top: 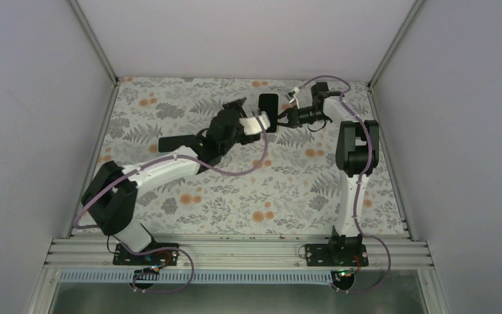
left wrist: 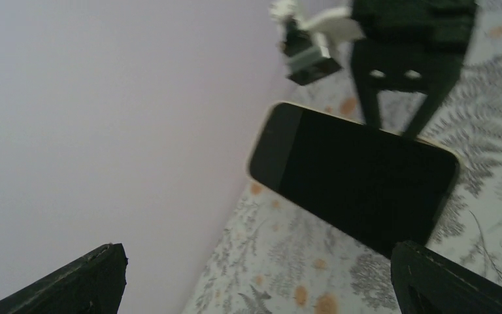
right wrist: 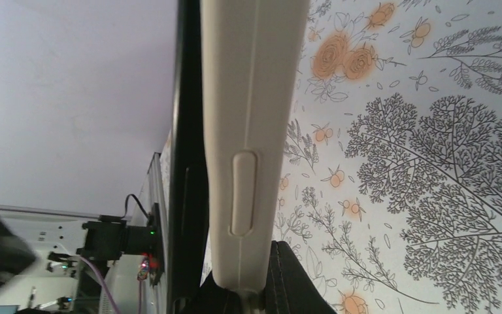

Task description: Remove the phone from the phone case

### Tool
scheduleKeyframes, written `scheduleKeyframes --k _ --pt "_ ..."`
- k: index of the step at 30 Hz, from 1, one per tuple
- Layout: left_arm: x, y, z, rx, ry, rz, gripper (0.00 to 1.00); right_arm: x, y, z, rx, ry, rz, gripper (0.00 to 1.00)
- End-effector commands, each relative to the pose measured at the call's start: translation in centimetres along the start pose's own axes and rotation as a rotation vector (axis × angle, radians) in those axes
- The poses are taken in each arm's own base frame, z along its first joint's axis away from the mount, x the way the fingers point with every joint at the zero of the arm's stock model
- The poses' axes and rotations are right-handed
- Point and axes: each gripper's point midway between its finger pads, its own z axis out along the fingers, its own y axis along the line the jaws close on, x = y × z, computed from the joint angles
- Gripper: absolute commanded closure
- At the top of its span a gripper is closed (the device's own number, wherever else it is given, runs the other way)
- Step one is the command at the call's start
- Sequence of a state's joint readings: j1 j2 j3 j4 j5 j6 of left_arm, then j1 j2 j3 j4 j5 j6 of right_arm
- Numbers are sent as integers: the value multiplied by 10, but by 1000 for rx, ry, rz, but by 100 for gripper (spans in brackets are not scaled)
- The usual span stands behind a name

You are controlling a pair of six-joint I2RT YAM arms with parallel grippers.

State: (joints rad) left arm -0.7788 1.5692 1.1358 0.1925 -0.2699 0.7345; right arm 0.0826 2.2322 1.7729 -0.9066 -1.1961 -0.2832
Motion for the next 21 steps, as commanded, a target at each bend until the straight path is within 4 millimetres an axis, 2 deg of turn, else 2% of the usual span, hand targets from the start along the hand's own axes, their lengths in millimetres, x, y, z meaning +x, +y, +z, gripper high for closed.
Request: scheduleKeyframes --k 1,8,15,21 --pt "-13 -16 8 -69 -82 82 0 -14 14 -8 -140 -57 29 97" --pt "-20 -49 23 -42 -109 130 0 -12 12 -9 -138 -63 44 97" --pt "-12 -79 42 24 -73 157 0 -13 18 -10 -145 -70 49 96" --pt "-11 -90 46 50 -63 155 0 -13 22 -12 -137 -74 46 97"
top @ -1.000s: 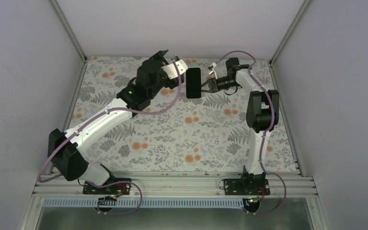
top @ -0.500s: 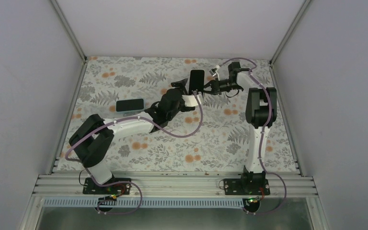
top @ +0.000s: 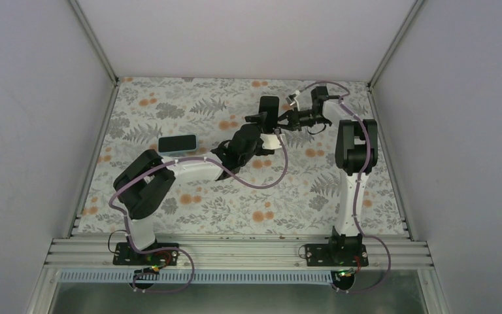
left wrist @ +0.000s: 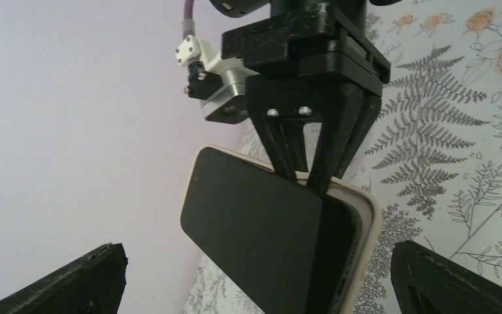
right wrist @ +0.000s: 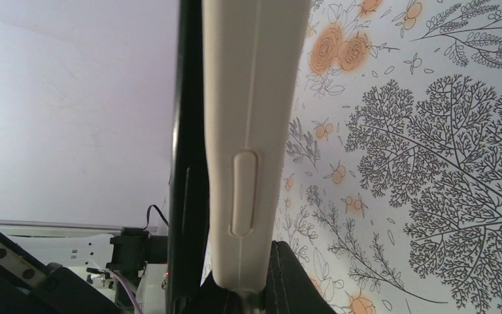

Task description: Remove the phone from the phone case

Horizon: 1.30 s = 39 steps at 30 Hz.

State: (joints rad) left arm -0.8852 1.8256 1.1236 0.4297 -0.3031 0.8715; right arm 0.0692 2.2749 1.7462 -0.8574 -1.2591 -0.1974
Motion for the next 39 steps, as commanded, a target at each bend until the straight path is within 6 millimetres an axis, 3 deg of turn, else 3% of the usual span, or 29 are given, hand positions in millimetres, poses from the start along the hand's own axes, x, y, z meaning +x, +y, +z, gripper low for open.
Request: scheduleKeyframes --k 1,19,34,39 --pt "-15 7 1 -18 -26 -18 0 -15 38 -12 -82 -49 -66 97" --pt "-8 -9 15 9 13 19 0 -14 55 -17 -104 -64 -79 97" --pt "-8 16 21 -136 43 2 0 -10 59 -17 -123 -63 -85 97" --pt "2 22 27 -218 85 68 0 -10 61 -17 -129 -63 -83 97"
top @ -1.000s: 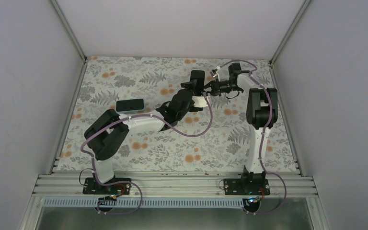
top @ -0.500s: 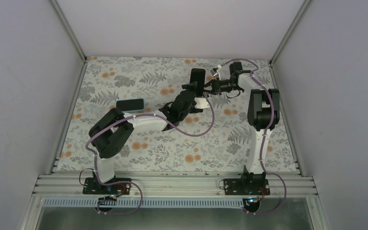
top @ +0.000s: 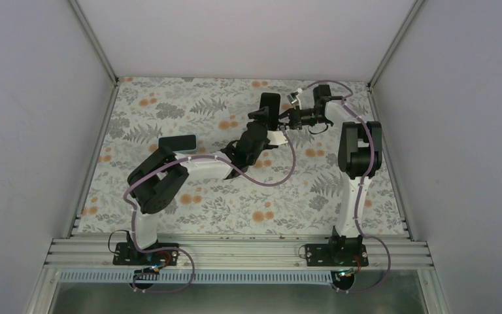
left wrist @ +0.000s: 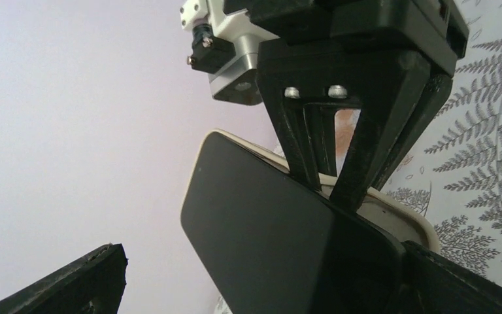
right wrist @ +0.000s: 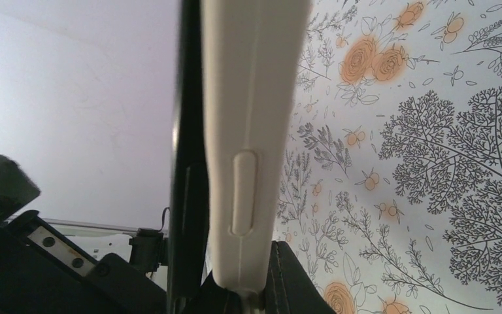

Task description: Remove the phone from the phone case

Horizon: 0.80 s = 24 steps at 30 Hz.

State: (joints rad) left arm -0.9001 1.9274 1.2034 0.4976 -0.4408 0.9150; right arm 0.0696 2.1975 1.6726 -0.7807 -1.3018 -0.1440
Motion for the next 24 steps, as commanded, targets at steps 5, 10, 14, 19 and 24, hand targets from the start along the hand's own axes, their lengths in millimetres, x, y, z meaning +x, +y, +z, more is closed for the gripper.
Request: scheduleKeyframes --k 5,10,14,19,24 --pt "4 10 11 -135 43 63 3 -9 48 -10 -117 -36 -60 97" --pt "2 23 3 -270 33 119 19 -6 56 -9 -135 -36 -68 97" --pt "2 21 -1 -315 42 171 49 -6 58 -9 -144 -35 -67 97" --pt "0 15 -3 -318 31 185 81 -5 60 -9 -146 -35 -72 97" --pt "-8 25 -16 -408 7 253 98 -8 38 -14 -17 -39 -81 97"
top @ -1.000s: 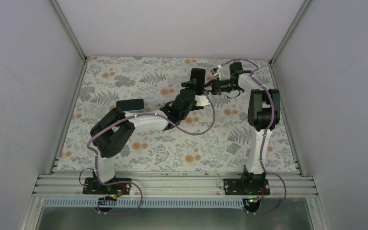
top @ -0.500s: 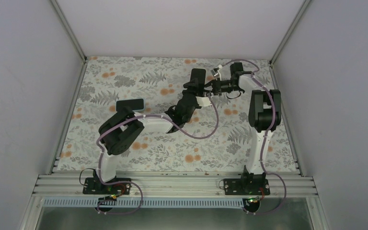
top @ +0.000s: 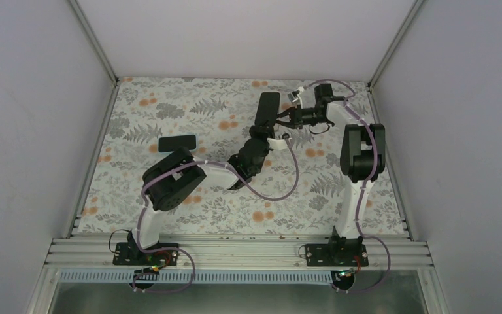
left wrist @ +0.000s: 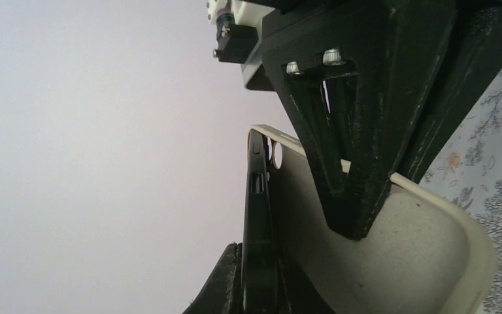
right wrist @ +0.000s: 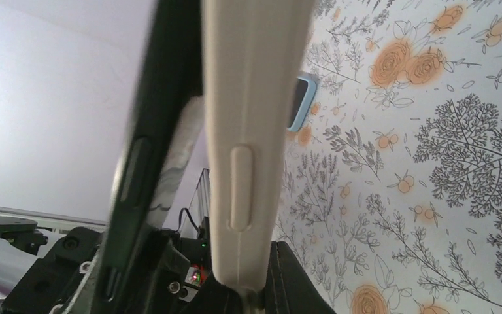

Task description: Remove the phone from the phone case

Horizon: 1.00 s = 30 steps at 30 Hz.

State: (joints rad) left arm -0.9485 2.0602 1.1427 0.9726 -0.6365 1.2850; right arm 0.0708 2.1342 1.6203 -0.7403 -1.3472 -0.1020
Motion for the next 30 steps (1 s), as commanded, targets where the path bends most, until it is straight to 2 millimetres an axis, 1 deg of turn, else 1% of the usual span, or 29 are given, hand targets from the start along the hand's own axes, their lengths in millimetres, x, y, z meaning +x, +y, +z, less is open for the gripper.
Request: scheduleKeyframes --k 1,3,6,11,14,17,18,20,24,26,28,30 --pt "-3 27 -11 -161 -9 33 98 -11 7 -14 80 -23 -83 96" --pt "-5 32 -18 -198 -19 60 98 -17 -6 -25 148 -38 -89 97" --pt "-11 33 -27 -209 -35 77 98 -23 -23 -37 241 -50 -91 96" --pt "-20 32 -45 -191 -65 87 98 -28 -44 -53 298 -72 -60 97" --pt "-16 29 -54 -179 -58 109 98 -32 -51 -63 298 -85 -43 96" --pt "-1 33 -66 -194 -40 140 98 -29 -60 -74 325 -73 -45 97" --pt "6 34 -71 -197 -32 154 98 -24 -60 -76 324 -51 -36 97" --pt "21 29 -81 -181 -12 189 98 -4 -60 -75 306 2 -7 96" --pt "50 16 -104 -134 38 278 97 47 -51 -69 264 106 40 97" --pt "62 15 -114 -132 56 290 97 72 -45 -68 245 133 49 97" --pt "73 11 -120 -113 78 298 97 91 -37 -66 221 159 50 96" --pt "80 2 -124 -83 89 305 97 109 -33 -64 212 176 64 96"
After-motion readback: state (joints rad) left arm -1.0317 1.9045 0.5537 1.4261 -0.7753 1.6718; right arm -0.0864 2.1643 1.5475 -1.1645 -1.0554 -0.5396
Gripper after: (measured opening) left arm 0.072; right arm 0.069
